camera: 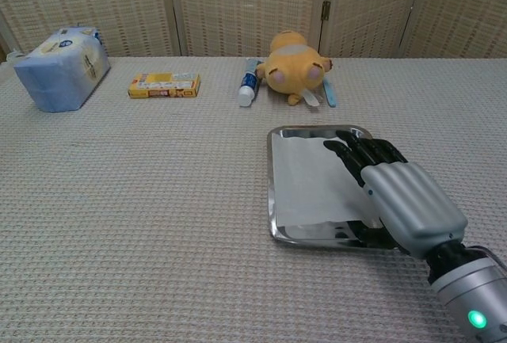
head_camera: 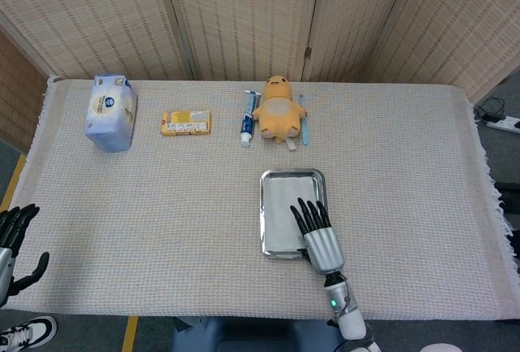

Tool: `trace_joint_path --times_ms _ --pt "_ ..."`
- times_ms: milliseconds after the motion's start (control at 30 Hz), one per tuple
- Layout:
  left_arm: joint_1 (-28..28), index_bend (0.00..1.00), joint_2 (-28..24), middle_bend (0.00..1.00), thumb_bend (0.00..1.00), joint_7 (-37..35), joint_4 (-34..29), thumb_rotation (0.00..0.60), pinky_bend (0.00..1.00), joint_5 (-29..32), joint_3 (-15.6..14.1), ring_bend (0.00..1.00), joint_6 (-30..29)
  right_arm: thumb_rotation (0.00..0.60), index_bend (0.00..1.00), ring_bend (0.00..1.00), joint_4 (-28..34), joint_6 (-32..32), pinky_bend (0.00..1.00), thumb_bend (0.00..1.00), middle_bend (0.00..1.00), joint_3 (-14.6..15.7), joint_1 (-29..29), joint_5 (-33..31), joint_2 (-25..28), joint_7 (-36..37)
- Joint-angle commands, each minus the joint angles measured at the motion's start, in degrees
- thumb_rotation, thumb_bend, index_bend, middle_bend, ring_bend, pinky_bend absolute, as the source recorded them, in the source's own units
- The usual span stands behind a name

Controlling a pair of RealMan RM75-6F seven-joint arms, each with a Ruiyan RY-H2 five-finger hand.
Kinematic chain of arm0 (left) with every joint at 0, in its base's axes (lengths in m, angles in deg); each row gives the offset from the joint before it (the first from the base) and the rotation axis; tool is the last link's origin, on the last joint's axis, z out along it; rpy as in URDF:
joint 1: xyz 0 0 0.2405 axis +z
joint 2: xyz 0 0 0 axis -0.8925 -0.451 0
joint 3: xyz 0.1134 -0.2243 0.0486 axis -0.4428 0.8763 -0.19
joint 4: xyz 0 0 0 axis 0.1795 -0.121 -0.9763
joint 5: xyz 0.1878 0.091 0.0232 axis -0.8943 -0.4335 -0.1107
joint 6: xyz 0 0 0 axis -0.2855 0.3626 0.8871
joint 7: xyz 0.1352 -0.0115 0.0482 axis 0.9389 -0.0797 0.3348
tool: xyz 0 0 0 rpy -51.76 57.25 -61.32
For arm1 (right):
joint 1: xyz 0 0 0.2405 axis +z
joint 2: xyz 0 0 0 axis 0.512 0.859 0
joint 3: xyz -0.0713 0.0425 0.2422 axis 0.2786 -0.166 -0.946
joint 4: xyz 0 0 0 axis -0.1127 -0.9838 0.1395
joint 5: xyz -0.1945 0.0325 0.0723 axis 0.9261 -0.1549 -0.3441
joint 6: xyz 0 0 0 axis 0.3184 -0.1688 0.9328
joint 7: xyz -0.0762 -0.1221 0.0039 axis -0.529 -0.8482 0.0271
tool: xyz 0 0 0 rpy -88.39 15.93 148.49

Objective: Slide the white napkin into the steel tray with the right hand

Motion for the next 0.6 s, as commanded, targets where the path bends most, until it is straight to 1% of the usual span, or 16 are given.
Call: trace_joint_path --times_ms 33,100,233,333,433,533,600 --pt "-0.06 0.05 0.18 0.10 0.49 0.42 0.07 0.600 0.05 0.39 0.12 0.00 0.21 0.600 0.00 0.00 20.83 10.85 0.00 0.58 0.00 -2.72 1.63 -6.99 12.06 -9.43" --pt "-0.08 0.05 0.26 0.10 0.49 0.60 0.09 0.600 0.05 0.61 0.23 0.00 0.27 0.600 0.00 0.00 26.97 13.84 0.00 0.58 0.00 -3.26 2.06 -9.82 15.85 -12.24" --pt "-0.19 0.06 0.50 0.10 0.49 1.10 0.16 0.600 0.05 0.75 0.29 0.00 0.49 0.600 0.00 0.00 34.79 17.53 0.00 0.58 0.00 -3.15 2.45 -13.97 21.33 -15.01" --pt "-0.27 0.06 0.65 0.10 0.49 1.38 0.20 0.600 0.05 0.84 0.35 0.00 0.62 0.600 0.00 0.00 37.84 19.02 0.00 0.58 0.00 -2.14 2.54 -15.79 24.32 -16.52" --pt "-0.36 0.06 0.80 0.10 0.49 1.62 0.28 0.600 0.05 1.04 0.42 0.00 0.83 0.600 0.00 0.00 39.51 20.09 0.00 0.58 0.00 -1.52 2.89 -17.16 26.23 -17.46" --pt "-0.46 0.06 0.93 0.10 0.49 1.93 0.28 0.600 0.05 1.17 0.43 0.00 1.08 0.600 0.00 0.00 40.60 21.56 0.00 0.58 0.00 -2.21 3.92 -19.30 27.49 -17.85" --pt "-0.54 0.06 1.05 0.10 0.49 2.27 0.34 0.600 0.05 1.27 0.41 0.00 1.32 0.600 0.00 0.00 41.10 22.77 0.00 0.58 0.00 -3.27 5.00 -21.11 28.13 -17.86"
